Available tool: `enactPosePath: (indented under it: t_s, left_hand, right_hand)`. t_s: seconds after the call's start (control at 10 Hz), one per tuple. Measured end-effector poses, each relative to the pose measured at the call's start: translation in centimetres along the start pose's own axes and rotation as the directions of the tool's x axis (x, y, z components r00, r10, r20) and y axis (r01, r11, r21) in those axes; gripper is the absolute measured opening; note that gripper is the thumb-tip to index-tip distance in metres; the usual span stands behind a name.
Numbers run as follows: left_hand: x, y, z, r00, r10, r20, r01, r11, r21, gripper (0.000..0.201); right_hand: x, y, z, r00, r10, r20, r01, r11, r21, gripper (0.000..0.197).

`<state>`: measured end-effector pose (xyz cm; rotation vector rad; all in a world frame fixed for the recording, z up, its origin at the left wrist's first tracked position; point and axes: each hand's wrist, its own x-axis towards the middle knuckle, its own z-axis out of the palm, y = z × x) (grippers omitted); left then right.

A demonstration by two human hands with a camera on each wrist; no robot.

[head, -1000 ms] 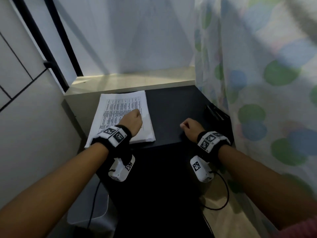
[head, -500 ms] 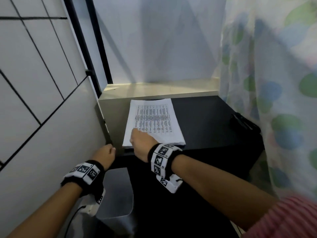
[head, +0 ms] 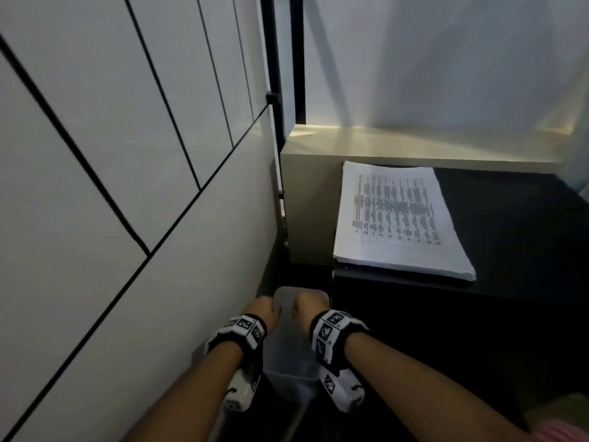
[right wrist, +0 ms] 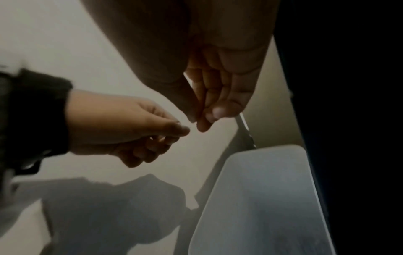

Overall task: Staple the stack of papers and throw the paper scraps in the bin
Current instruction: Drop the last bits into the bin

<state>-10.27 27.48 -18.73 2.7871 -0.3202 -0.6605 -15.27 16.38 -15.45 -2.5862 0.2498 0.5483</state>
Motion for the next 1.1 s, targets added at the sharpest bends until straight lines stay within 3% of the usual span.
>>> enactPosePath:
  t_s: [0.1,0.2,0.3,0.4,0.5,0.6,0.7,0.8,0.9,1.0,1.1]
  left_hand:
    - [0.9,-0.4,0.7,0.997,-0.053,0.048,0.053,0.999,0.000,0.036]
    - [1.8,-0.8,1.2,0.995,-0.050,0.088,0.048,0.999,0.020,0.032]
    - [2.5,-1.3,1.5,0.991,-0.029,0.127,0.026,0.999,0.026,0.031]
    - [3.1,-1.3,1.4,0.987,-0.042,0.152,0.040,0.999,0.017,0.034]
    - [3.4,-1.0,1.4,0.988,-0.072,0.139,0.073,0.997,0.002,0.042]
    - [3.5,-1.0,1.5,0.994,-0.068,0.085,0.068,0.998,0.007,0.045]
    - [3.0,-1.0,1.3,0.998,-0.006,0.060,0.008,1.000,-0.023,0.039]
    - [2.5,-1.0,1.4,0.992,0.060,0.114,-0.056,0.998,-0.036,0.059]
    - [1.9,-1.2,1.4,0.989,0.103,0.105,-0.106,0.994,0.022,0.061]
    - [1.7,-1.1,0.9,0.986,0.165,0.020,-0.164,0.985,-0.051,0.058]
    - [-0.6,0.5,-0.1,0.981,0.190,-0.026,-0.191,0.976,-0.100,0.028]
  right_hand:
    - [1.0,1.0,0.9,0.992,0.114,0.049,-0.120,0.985,0.124,0.034]
    - [5.7,3.8,4.8,0.966,0.240,0.094,-0.253,0.952,0.173,0.034]
    - [8.8,7.8,9.1,0.974,0.199,0.105,-0.206,0.977,0.063,0.040]
    - [5.1,2.3,4.0,0.972,0.221,0.074,-0.233,0.930,0.285,0.033]
    - [4.1,2.2,3.5,0.979,0.195,0.054,-0.202,0.918,0.343,0.031]
    - [4.2,1.8,3.3,0.969,0.236,0.069,-0.240,0.842,0.483,0.031]
    - [3.3,1.7,2.8,0.975,0.209,0.075,-0.216,0.820,0.530,0.026]
    - [1.6,1.3,2.1,0.991,0.112,0.068,-0.130,0.819,0.559,0.049]
    - [-1.0,1.4,1.2,1.000,-0.018,0.023,0.004,0.865,0.503,0.058]
    - [-3.3,1.7,0.4,0.994,-0.096,0.041,0.059,0.841,0.538,0.056]
    - [-6.0,3.2,-0.2,0.970,-0.212,0.118,0.056,0.670,0.740,0.026]
